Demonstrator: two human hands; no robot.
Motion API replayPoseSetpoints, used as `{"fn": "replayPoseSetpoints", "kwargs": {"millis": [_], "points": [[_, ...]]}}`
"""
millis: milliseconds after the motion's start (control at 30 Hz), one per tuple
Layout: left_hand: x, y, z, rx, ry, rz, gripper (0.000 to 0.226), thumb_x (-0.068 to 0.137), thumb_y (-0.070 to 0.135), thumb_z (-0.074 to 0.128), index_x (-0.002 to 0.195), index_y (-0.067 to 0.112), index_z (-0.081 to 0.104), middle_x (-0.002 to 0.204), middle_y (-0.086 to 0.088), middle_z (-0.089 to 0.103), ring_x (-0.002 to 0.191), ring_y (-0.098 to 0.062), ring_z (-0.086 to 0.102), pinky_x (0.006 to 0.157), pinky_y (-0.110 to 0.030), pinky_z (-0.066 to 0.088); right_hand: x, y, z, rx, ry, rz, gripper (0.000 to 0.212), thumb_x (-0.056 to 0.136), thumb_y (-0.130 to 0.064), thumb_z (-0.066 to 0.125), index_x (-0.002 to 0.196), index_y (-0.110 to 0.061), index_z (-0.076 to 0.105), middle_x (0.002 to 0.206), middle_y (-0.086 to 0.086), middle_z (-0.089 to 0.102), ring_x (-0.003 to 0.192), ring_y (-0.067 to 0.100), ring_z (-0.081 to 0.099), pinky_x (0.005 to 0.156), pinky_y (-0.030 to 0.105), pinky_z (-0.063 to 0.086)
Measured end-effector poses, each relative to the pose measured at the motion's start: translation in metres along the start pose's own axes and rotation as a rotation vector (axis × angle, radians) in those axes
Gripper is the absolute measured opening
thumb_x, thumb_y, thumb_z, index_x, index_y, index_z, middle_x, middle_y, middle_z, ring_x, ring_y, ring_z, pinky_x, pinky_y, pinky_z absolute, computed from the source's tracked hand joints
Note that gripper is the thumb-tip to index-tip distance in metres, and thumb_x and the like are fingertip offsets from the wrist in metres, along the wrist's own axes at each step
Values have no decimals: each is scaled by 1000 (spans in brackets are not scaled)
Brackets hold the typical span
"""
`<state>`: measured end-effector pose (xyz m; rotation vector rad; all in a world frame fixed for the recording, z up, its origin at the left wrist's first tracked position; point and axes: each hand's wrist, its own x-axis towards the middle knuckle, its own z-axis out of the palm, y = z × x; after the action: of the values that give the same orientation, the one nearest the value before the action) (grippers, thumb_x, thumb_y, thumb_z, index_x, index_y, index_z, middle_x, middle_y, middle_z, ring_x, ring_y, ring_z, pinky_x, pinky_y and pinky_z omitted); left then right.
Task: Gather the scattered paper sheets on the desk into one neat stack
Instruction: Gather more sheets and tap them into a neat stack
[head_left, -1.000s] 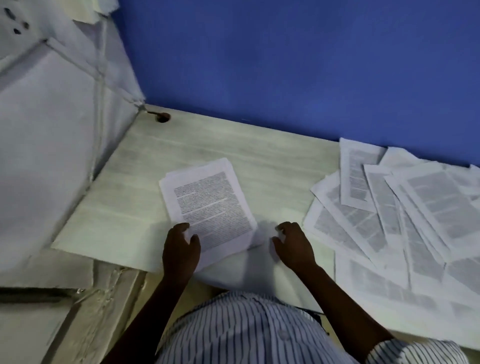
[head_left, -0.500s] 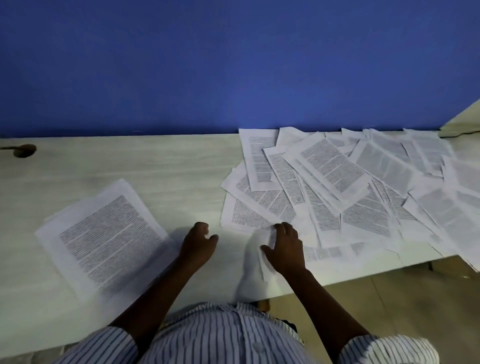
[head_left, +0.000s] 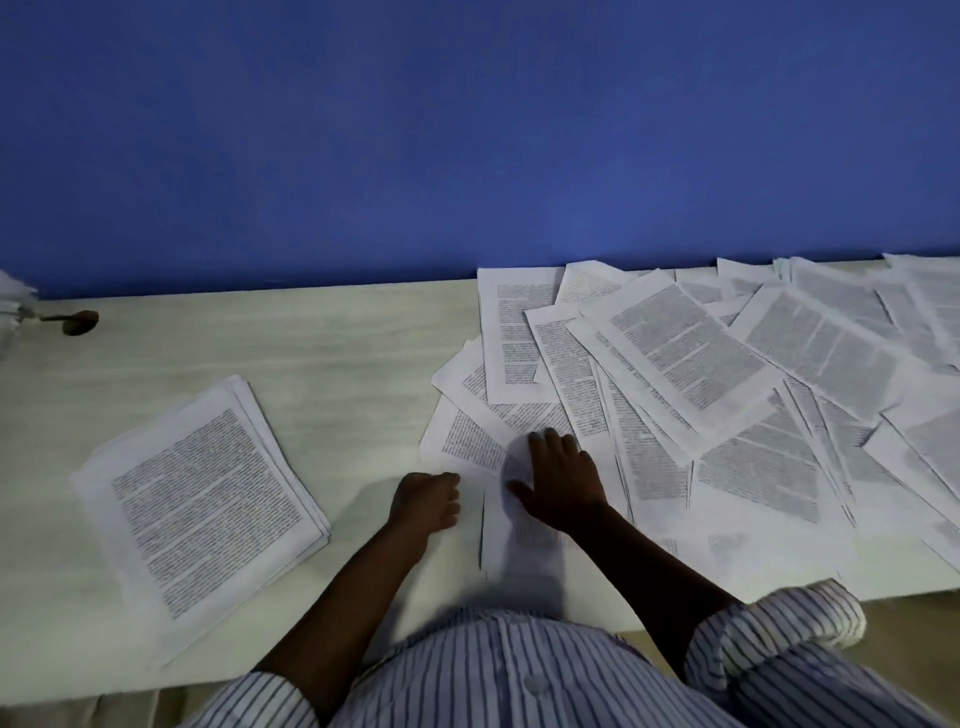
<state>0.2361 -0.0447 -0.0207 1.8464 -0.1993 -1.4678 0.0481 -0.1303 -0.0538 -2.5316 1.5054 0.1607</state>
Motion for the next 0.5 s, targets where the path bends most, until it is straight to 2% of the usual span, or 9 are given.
{"fn": "replayPoseSetpoints", "kwargs": {"millis": [100, 167, 267, 400, 500], "points": [[0, 11, 17, -139, 18, -51, 16, 93, 9, 62, 78, 5, 58, 80, -16, 54, 60, -23, 51, 57, -28, 47, 11, 8, -4, -19, 15, -50, 70, 78, -62, 55, 123, -7, 52, 116, 15, 56, 98, 36, 56, 63, 42, 53], [1, 19, 28, -207, 35, -70, 13, 92, 11, 62, 82, 4, 59, 81, -16, 55, 62, -23, 51, 60, -31, 50, 19, 13, -7, -4, 32, -67, 66, 77, -59, 60, 117, -6, 55, 109, 15, 58, 93, 36, 57, 56, 40, 51], [4, 29, 42, -286, 54, -73, 12, 91, 12, 63, 84, 4, 60, 80, -16, 55, 62, -23, 50, 63, -33, 50, 25, 18, -9, 56, 22, -64, 65, 80, -56, 64, 120, -6, 54, 114, 16, 56, 100, 36, 55, 58, 41, 51], [10, 44, 61, -332, 127, -87, 12, 86, 13, 65, 85, 3, 59, 79, -18, 54, 55, -21, 44, 55, -30, 40, 26, 28, -7, 158, 53, -55, 66, 82, -59, 65, 123, -8, 56, 118, 13, 57, 103, 35, 54, 61, 42, 54], [18, 54, 73, -343, 163, -81, 25, 84, 19, 66, 99, -1, 64, 88, -19, 66, 67, -26, 56, 58, -30, 42, 25, 32, -8, 239, 71, -8, 62, 84, -59, 63, 123, -11, 58, 120, 9, 60, 106, 34, 54, 67, 41, 54]]}}
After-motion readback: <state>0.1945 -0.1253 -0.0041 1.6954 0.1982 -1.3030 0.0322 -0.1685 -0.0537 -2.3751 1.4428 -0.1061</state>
